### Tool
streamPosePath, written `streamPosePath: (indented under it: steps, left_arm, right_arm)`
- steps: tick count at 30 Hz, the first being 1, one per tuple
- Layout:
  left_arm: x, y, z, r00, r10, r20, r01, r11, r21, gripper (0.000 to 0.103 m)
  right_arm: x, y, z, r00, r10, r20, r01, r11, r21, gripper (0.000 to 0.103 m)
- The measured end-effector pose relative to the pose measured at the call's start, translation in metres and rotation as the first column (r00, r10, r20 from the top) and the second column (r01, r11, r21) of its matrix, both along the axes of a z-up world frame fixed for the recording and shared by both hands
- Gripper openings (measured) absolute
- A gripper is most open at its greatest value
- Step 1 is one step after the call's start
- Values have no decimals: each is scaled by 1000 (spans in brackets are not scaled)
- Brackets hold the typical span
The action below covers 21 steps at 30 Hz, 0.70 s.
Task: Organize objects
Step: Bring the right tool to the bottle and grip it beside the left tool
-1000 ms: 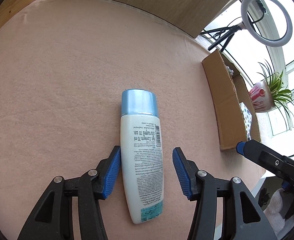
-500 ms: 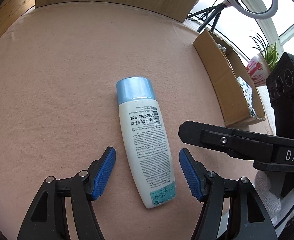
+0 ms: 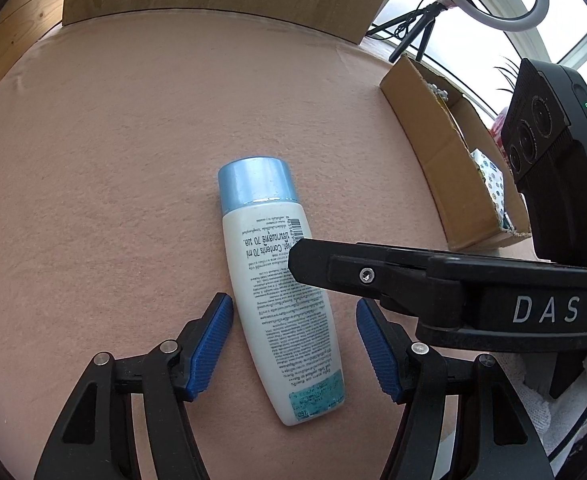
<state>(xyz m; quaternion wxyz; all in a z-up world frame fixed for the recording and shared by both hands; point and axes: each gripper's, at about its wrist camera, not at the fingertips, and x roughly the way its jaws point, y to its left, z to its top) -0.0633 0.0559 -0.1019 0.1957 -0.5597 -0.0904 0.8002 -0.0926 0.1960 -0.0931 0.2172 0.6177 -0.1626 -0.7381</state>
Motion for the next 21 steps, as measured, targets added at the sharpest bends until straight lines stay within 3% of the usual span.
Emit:
streamPosePath:
  steps: [9, 15, 21]
  left_arm:
    - [-2, -4, 0, 1000, 7, 3, -7, 1000, 4, 60]
    - [-5, -2, -1, 1000, 20, 9, -20, 1000, 2, 52]
    - [-4, -3, 0, 999, 29, 12, -29, 1000, 7, 51]
  right_arm:
    - [-1, -11, -1, 999, 46, 17, -45, 998, -50, 34]
    - [1, -15, -1, 999, 51, 8, -50, 998, -28, 34]
    - [4, -15, 3, 999, 51, -4, -51, 999, -13, 33]
